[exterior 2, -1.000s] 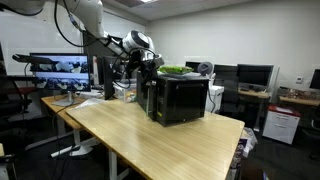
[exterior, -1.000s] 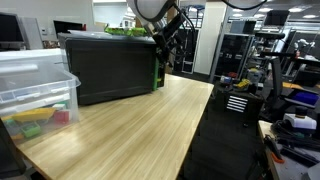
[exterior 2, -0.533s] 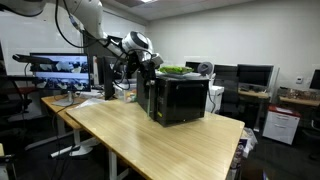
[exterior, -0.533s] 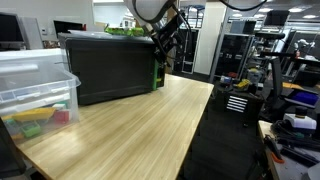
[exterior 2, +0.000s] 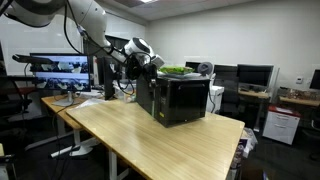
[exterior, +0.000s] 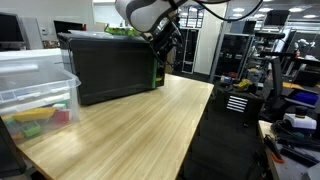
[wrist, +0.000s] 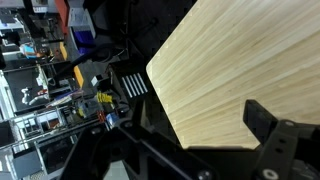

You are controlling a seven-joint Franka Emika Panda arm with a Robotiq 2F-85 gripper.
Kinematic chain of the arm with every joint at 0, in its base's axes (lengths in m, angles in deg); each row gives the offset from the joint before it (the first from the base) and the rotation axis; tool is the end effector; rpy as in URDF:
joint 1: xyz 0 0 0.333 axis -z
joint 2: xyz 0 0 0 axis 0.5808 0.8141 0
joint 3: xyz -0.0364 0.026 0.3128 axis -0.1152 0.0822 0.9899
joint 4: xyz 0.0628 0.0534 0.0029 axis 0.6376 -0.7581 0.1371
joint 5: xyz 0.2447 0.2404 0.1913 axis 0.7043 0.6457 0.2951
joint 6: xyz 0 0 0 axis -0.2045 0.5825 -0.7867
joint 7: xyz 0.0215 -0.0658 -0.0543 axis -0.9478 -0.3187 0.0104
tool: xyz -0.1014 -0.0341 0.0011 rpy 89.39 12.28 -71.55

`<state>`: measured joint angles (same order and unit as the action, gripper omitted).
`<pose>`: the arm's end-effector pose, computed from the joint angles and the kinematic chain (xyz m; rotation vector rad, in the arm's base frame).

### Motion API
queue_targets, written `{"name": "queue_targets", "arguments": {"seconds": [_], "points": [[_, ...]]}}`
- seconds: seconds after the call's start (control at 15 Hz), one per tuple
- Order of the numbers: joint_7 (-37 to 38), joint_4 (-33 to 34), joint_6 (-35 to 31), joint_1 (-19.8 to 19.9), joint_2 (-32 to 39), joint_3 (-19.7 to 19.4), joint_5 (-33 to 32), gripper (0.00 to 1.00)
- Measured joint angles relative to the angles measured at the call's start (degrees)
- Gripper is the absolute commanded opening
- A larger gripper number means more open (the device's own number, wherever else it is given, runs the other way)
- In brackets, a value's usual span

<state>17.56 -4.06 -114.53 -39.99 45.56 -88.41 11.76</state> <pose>0.6581 -0.1318 0.3372 2.0817 -0.8475 -0.3089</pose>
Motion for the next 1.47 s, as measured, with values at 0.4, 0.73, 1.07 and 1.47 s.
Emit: {"name": "queue_targets", "arguments": {"seconds": [0.4, 0.73, 1.07, 1.47], "points": [[-0.1, 0.0, 0.1, -0.1, 0.1, 0.0, -0.6, 1.0], [-0.1, 0.0, 0.1, -0.1, 0.1, 0.0, -0.6, 1.0], [-0.7, 0.0, 0.3, -0.2, -0.1, 0.7, -0.8, 1.0], [-4.3, -3.5, 0.4, -2.9, -5.5, 3.6, -4.7, 1.0]]}}
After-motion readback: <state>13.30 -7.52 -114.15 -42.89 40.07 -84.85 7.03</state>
